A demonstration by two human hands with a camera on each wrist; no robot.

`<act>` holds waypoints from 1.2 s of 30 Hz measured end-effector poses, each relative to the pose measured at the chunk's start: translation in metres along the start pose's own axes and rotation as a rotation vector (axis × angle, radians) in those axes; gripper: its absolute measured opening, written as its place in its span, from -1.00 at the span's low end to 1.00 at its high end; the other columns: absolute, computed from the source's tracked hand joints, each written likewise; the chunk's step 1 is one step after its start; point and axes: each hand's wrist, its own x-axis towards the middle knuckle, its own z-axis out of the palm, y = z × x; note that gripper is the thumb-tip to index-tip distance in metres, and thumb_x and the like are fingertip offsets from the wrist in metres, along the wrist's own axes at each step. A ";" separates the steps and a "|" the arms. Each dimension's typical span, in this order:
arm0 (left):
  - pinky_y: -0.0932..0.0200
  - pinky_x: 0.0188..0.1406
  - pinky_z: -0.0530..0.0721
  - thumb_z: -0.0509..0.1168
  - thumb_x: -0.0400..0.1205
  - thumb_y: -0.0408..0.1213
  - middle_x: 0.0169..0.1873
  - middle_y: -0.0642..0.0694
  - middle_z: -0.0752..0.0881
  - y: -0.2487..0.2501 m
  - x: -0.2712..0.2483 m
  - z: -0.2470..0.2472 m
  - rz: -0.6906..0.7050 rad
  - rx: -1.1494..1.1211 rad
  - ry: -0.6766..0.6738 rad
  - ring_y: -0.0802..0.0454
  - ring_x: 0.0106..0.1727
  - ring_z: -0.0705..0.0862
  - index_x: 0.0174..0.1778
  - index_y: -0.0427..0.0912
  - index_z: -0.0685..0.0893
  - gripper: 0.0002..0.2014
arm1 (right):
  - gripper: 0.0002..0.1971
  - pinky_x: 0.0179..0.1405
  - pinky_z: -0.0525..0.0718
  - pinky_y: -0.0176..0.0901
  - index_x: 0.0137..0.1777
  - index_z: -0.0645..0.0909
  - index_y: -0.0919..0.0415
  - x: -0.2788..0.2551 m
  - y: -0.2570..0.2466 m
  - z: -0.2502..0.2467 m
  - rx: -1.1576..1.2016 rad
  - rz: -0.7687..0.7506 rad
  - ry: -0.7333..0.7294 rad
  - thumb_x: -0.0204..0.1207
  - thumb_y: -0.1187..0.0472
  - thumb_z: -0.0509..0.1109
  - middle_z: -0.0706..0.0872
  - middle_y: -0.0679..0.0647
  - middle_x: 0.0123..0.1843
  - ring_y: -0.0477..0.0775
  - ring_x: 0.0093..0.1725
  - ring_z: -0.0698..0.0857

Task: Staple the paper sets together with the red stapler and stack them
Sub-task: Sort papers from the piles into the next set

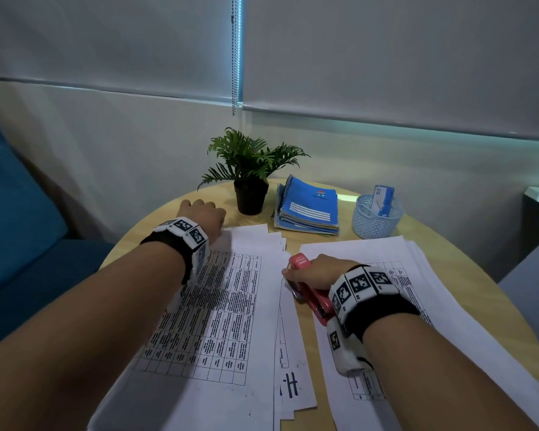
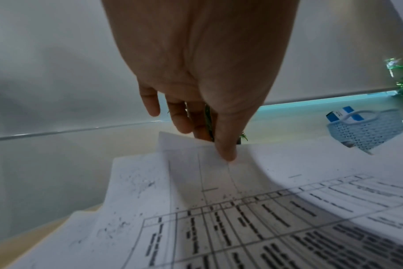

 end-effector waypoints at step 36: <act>0.14 -0.07 0.50 0.22 0.61 -0.34 0.24 -0.17 0.60 0.029 -0.103 -0.113 0.086 -0.387 -0.063 -0.12 0.15 0.60 0.42 -0.09 0.37 -0.57 | -0.36 0.01 0.70 0.08 0.16 0.61 0.28 -0.113 0.075 -0.040 0.873 -0.229 -0.045 0.27 -0.22 0.52 0.78 0.24 -0.13 0.19 -0.18 0.74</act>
